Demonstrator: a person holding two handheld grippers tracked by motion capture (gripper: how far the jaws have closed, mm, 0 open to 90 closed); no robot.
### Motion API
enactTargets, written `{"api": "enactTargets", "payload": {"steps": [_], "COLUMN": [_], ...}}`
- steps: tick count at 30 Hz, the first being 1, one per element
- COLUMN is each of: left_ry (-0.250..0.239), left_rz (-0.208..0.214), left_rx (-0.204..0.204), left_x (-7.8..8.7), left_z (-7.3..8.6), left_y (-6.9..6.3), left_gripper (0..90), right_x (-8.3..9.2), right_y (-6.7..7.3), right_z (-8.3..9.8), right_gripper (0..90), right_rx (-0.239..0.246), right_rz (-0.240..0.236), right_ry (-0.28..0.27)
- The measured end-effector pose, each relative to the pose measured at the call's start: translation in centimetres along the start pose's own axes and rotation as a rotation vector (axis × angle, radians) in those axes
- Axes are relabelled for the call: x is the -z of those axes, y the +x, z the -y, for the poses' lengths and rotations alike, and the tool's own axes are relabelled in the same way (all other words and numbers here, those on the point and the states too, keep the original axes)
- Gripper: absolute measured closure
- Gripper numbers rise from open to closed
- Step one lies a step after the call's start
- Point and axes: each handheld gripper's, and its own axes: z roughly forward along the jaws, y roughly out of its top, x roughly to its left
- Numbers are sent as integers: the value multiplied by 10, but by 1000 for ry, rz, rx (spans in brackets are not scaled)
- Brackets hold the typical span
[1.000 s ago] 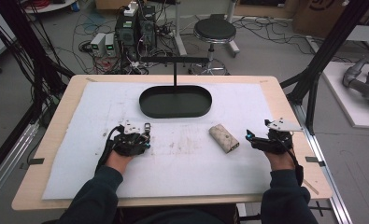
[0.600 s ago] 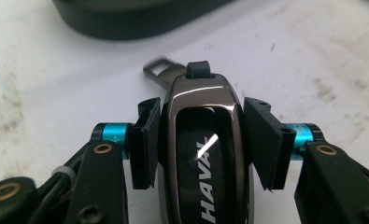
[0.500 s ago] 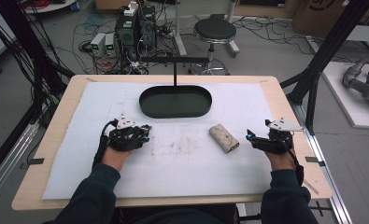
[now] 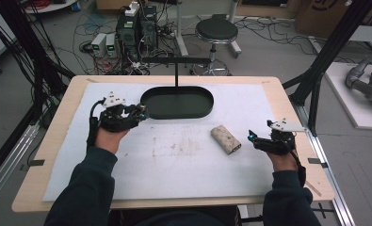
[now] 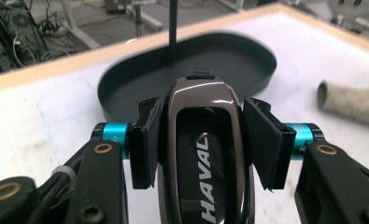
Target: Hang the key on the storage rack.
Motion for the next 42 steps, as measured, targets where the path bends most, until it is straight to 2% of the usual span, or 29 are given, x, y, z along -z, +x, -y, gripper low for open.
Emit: {"api": "enactTargets", "payload": {"steps": [2, 4, 5, 8, 9, 13, 18, 28, 32, 36, 39, 42], "left_ry": [-21, -39, -39, -68, -72, -69, -64, -68, -70, -61, -73, -76], "left_rz": [-6, -15, -15, -19, -20, -32, -46, -59, -72, -81, -81, -104], "left_rx": [-8, -8, -8, -7, -9, -14, 0, 26, 31, 45, 60, 77], "left_x": [0, 0, 0, -5, -7, -15, -30, -48, -54, -59, -64, -67], "left_z": [-17, -28, -28, -51, -54, -68, -89, -108, -117, -119, -121, -123], "left_y": [3, 5, 5, 14, 15, 21, 32, 44, 48, 51, 53, 55], "left_gripper": [486, 486, 486, 486, 486, 486, 486, 486, 486, 486, 486, 486], "right_x": [0, -1, -1, -1, 0, 0, 0, -1, -4, -3, -2, -2], "right_y": [0, -1, -1, -2, -2, -2, -3, -4, -3, -3, -4, -5], "right_z": [0, 0, 0, 0, 0, 1, 1, 3, 4, 4, 5, 5], "right_gripper": [190, 190, 190, 190, 190, 190, 190, 190, 190, 190, 190, 190], "right_rx": [-1, 2, 2, 1, -2, -5, -6, -23, -13, -12, -15, -20], "right_rz": [-4, -3, -3, -5, -4, -8, -9, -21, -27, -30, -34, -35], "right_ry": [-4, -4, -4, -6, -5, -6, -11, -4, 3, -1, -5, -4]}}
